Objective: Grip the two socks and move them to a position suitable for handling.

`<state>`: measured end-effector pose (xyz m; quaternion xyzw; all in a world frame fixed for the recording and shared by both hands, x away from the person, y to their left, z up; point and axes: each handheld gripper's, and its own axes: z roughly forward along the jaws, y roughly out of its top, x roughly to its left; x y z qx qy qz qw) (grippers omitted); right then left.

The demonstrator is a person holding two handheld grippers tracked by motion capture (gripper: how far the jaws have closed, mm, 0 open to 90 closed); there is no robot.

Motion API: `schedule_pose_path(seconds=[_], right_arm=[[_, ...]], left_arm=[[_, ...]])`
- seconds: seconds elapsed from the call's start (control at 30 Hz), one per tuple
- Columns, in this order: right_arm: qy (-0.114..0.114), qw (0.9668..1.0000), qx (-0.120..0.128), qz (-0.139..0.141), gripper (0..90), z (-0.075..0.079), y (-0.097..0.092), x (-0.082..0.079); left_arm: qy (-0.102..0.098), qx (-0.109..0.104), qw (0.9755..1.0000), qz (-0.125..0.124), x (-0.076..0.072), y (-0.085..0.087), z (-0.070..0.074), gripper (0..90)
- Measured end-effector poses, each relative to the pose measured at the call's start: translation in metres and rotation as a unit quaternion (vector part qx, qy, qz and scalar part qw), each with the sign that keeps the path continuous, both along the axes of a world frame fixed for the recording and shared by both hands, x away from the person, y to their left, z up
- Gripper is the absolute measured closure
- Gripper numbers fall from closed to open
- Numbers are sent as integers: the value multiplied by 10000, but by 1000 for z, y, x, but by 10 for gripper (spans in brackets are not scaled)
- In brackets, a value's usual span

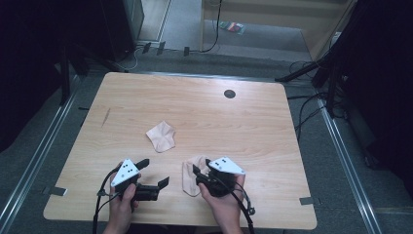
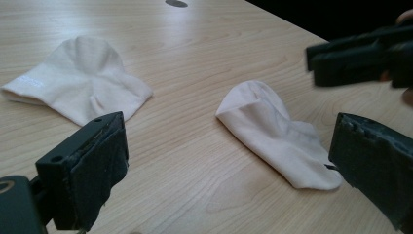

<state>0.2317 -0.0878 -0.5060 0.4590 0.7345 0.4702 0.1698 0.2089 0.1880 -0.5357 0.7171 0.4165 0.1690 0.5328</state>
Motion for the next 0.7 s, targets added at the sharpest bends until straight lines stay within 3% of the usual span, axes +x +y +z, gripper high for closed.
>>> schedule_pose_path(seconds=[0.1, 0.27, 0.33, 0.5, 0.7], right_arm=[[-69, 9999, -31, -88, 603, 5, -15, -2], [378, 9990, -76, 213, 682, -12, -13, 2], [538, 9979, -196, 305, 683, -21, -5, 3], [781, 9949, -589, 235, 671, -36, 7, 1], [725, 9930, -936, 43, 615, -35, 12, -7]], left_arm=[[20, 1, 10000, 17, 1, 1, -1, 13], [61, 20, 10000, 42, 2, 2, -2, 13], [83, 32, 9999, 58, 2, 2, -3, 13], [109, 39, 9999, 84, 3, 4, -3, 13], [123, 108, 9998, 95, 3, 4, -4, 13]])
